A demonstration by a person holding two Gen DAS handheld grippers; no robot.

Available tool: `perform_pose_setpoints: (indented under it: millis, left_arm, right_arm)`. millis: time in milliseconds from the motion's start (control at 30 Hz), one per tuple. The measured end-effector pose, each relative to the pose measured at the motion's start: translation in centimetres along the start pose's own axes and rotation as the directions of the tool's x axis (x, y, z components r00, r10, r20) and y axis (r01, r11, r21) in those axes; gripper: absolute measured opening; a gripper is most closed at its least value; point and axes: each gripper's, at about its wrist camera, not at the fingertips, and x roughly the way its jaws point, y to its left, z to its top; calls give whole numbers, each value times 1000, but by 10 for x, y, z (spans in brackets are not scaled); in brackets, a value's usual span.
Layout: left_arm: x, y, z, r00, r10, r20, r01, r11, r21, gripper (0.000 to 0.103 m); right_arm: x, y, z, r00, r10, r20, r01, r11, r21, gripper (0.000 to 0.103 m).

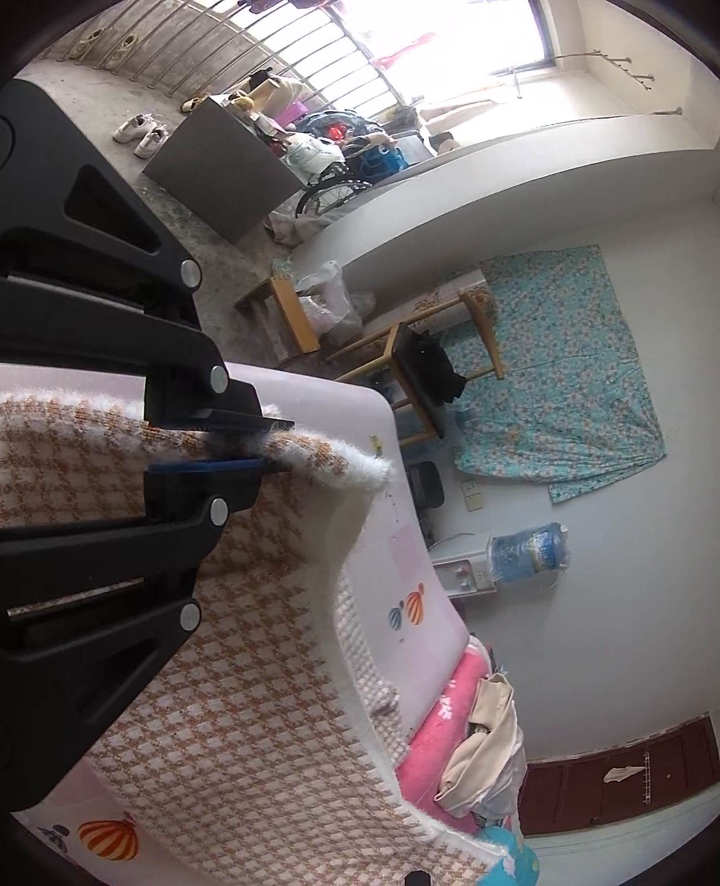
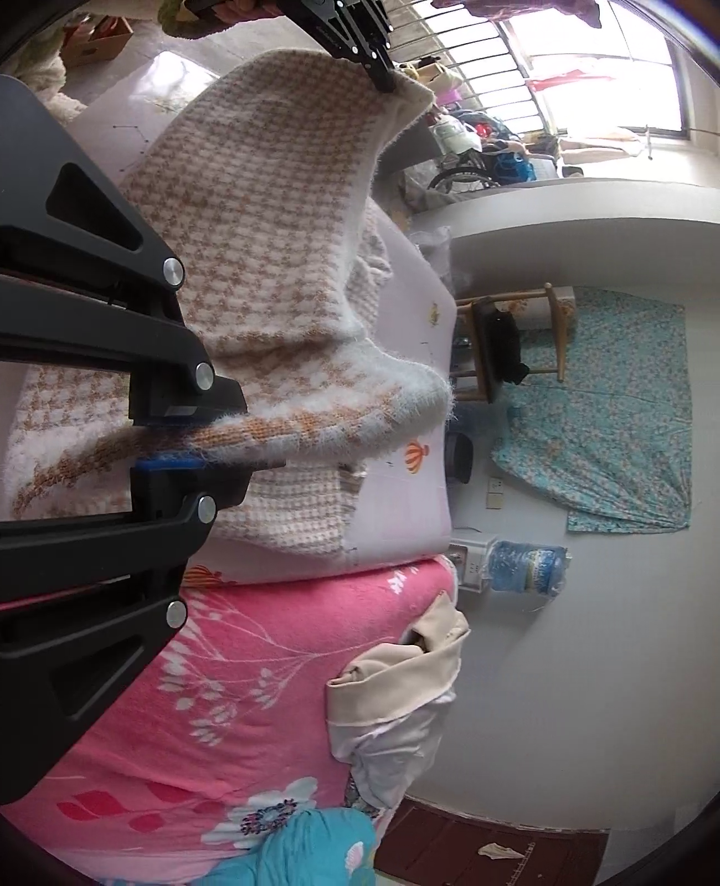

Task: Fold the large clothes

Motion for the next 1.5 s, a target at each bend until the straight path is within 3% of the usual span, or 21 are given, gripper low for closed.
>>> perform_pose_setpoints:
  millis: [167, 367, 433, 533, 633, 667, 700, 733, 800, 867, 1000, 1033, 1133, 1200, 1267, 1400, 1500]
  left_arm:
    - [54, 16, 47, 1000, 15, 19, -15, 1000, 21, 7]
    - [173, 27, 76, 993, -42, -111, 43, 999, 2, 7]
    - [219, 28, 69, 978, -83, -193, 80, 996, -25, 7]
    - [278, 23, 46, 936, -133, -326, 122, 991, -55, 9]
    - [312, 18, 24, 893, -159, -420, 142, 987, -71, 16]
    - [317, 18, 20, 886, -165, -434, 146, 986, -76, 20]
    - [320, 20, 16, 884, -161, -440, 139, 987, -82, 32]
    - [319, 23, 14, 887, -148, -438, 122, 989, -86, 47]
    - [315, 34, 13, 899, -111, -424, 78, 993, -93, 62]
    - [309, 43, 18, 906, -95, -412, 53, 992, -112, 65]
    - [278, 61, 28, 927, -92, -363, 40, 988, -148, 74]
    - [267, 63, 29, 933, -88, -349, 39, 988, -147, 77]
    - [233, 69, 33, 944, -83, -318, 34, 987, -154, 79]
    - [206, 71, 34, 948, -122, -295, 67, 980, -189, 83]
    - [172, 69, 31, 950, -169, -264, 111, 969, -220, 84]
    - [104, 55, 18, 943, -266, -201, 211, 943, -257, 90]
    - [60, 38, 1, 926, -340, -165, 286, 916, -280, 92]
  right_arm:
    - [41, -12, 57, 999, -2, 32, 3, 1000, -10, 7]
    - [148, -37, 103, 997, 48, -62, -45, 998, 47, 7]
    - [190, -47, 104, 989, 81, -120, -72, 994, 82, 8]
    - [252, -71, 90, 958, 179, -225, -134, 970, 203, 8]
    - [294, -102, 65, 901, 321, -293, -197, 902, 385, 22]
    - [303, -109, 57, 883, 364, -297, -214, 874, 436, 35]
    - [308, -118, 50, 868, 399, -294, -224, 845, 486, 43]
    - [312, -128, 43, 853, 447, -269, -252, 805, 537, 44]
    - [316, -145, 33, 806, 554, -206, -318, 700, 640, 54]
    - [317, -158, 29, 776, 608, -170, -336, 627, 703, 57]
    - [304, -158, 24, 757, 633, -159, -327, 579, 747, 75]
    - [303, -161, 27, 757, 634, -160, -316, 569, 760, 75]
    - [285, -174, 26, 808, 566, -165, -246, 578, 778, 75]
    - [262, -171, 29, 843, 507, -179, -213, 621, 754, 75]
    - [234, -157, 32, 864, 462, -201, -206, 688, 696, 75]
    - [157, -105, 33, 914, 316, -256, -169, 868, 466, 75]
    - [97, -56, 18, 945, 224, -239, -150, 945, 292, 80]
